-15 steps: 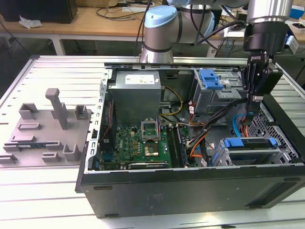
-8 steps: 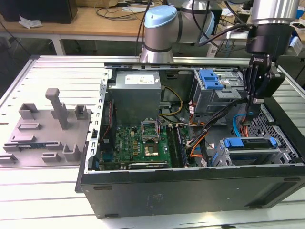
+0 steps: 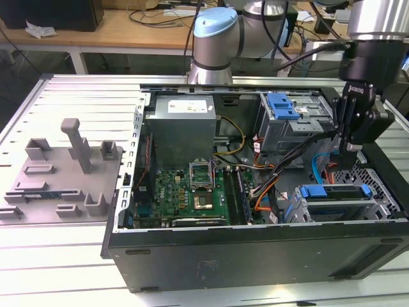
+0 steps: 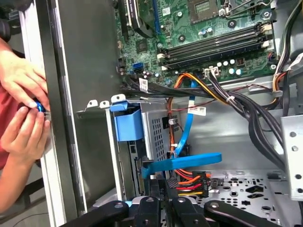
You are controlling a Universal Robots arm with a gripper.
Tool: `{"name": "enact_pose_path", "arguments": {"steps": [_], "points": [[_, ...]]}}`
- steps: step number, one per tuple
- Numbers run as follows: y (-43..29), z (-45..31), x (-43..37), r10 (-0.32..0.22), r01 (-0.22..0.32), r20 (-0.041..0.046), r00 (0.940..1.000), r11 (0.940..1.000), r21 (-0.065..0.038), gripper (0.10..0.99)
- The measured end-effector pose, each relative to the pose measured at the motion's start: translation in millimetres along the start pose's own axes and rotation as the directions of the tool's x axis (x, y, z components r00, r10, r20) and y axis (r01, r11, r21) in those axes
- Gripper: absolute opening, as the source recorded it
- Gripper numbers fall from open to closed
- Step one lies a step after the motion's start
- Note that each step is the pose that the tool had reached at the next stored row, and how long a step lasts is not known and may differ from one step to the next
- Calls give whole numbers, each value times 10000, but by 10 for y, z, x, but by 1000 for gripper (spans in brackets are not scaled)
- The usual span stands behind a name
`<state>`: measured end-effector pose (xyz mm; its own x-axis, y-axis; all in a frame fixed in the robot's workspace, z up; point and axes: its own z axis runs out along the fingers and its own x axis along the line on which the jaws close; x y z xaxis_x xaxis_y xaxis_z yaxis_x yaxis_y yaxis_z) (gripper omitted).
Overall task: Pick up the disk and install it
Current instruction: 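Insert the first disk wire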
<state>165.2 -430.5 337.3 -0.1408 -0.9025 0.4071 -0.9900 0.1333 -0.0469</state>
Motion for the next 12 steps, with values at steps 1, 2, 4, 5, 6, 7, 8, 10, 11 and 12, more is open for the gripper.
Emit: {"name": "enact_pose_path", "arguments": {"steps": [1,2,4,5,6,7,8,10,11,12], "points": [[-2,2,14,-2,2,89,10000,10000,-13,165],[-4,-1,39,-4,5,269,9996,10000,-38,165],[-12,-45,120,-7,14,699,9976,10000,-98,165],[-17,-66,157,-7,18,877,9961,9999,-123,165],[-26,-102,223,-7,22,1047,9945,9999,-148,165],[-31,-119,260,-6,25,1140,9935,9999,-160,165],[-34,-127,284,-6,26,1194,9928,9999,-168,165],[-41,-123,333,-5,29,1293,9916,9998,-182,165],[-48,-98,393,-4,31,1357,9908,9998,-192,165],[-54,-74,445,-5,33,1400,9902,9998,-197,165]]}}
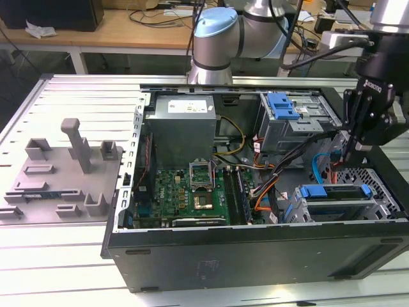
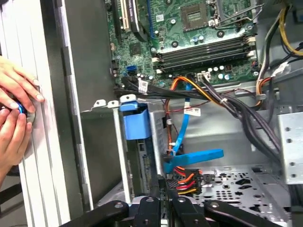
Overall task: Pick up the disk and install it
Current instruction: 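Insert the first disk wire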
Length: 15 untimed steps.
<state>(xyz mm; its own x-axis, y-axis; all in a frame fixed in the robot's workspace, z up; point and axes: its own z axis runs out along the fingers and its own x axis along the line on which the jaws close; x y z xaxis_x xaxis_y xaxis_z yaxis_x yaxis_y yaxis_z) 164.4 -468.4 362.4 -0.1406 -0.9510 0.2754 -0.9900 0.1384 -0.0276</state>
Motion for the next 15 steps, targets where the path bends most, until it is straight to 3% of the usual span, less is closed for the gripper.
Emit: {"name": "enact_pose_path", "arguments": {"steps": [3,6,7,9,10,11,12,14,15], "points": [[-9,26,90,-8,8,131,9999,10000,-17,165],[-13,47,161,-24,27,458,9989,10000,-58,165],[-15,55,186,-31,37,649,9979,10000,-83,165],[-18,65,220,-44,55,915,9958,9999,-115,165],[-19,75,249,-59,74,1104,9939,9999,-137,165],[-23,91,299,-88,110,1352,9908,9998,-161,165],[-29,109,353,-125,159,1672,9858,9997,-192,165],[-33,118,378,-151,194,1870,9822,9996,-209,165],[-34,119,384,-160,205,1920,9813,9996,-212,165]]}}
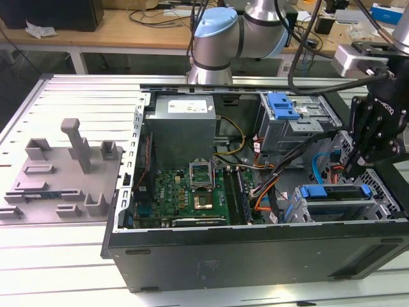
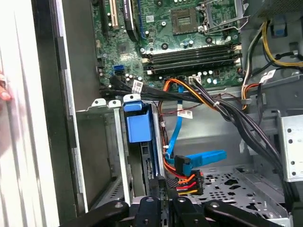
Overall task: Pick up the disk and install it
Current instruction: 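Insert the first disk wire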
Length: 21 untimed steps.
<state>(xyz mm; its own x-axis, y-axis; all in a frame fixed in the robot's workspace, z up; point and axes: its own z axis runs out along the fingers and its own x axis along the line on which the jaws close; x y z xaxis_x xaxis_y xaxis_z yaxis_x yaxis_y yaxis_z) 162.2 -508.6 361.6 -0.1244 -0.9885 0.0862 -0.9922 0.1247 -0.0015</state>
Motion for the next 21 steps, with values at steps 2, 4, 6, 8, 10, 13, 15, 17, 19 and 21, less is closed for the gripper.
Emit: {"name": "enact_pose_path", "arguments": {"steps": [2,4,6,8,10,13,15,17,19,21], "points": [[-2,3,19,-34,34,142,9999,10000,-15,165],[-6,5,41,-53,54,249,9997,10000,-26,165],[-10,7,58,-65,67,351,9994,10000,-37,165],[-13,9,73,-83,86,531,9986,9999,-57,165],[-14,9,80,-92,97,629,9980,9999,-68,165],[-14,10,80,-100,104,633,9979,9999,-67,165],[-14,9,81,-101,106,633,9979,9999,-67,165],[-15,10,88,-102,106,637,9979,9999,-68,165],[-18,12,111,-101,107,675,9977,9999,-72,165],[-20,13,123,-102,107,689,9976,9999,-73,165]]}}
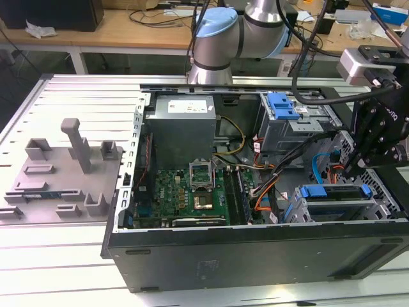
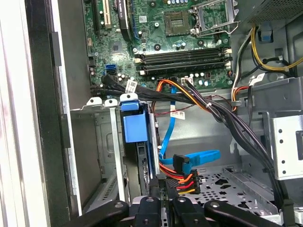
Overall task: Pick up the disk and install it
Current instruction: 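Insert the first disk wire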
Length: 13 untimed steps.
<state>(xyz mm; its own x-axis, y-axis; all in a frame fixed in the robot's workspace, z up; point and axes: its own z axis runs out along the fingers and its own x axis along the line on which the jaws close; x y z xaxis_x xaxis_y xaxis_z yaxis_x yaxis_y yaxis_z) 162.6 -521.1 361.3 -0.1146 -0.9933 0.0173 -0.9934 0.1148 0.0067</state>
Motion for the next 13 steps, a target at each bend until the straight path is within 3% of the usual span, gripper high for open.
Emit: {"name": "enact_pose_path", "arguments": {"steps": [6,10,13], "points": [[-39,1,16,-5,5,-13,10000,10000,-97,165],[-73,13,14,-23,19,-125,9999,9994,-340,165],[-80,20,16,-35,30,-123,9999,9994,-341,165]]}}
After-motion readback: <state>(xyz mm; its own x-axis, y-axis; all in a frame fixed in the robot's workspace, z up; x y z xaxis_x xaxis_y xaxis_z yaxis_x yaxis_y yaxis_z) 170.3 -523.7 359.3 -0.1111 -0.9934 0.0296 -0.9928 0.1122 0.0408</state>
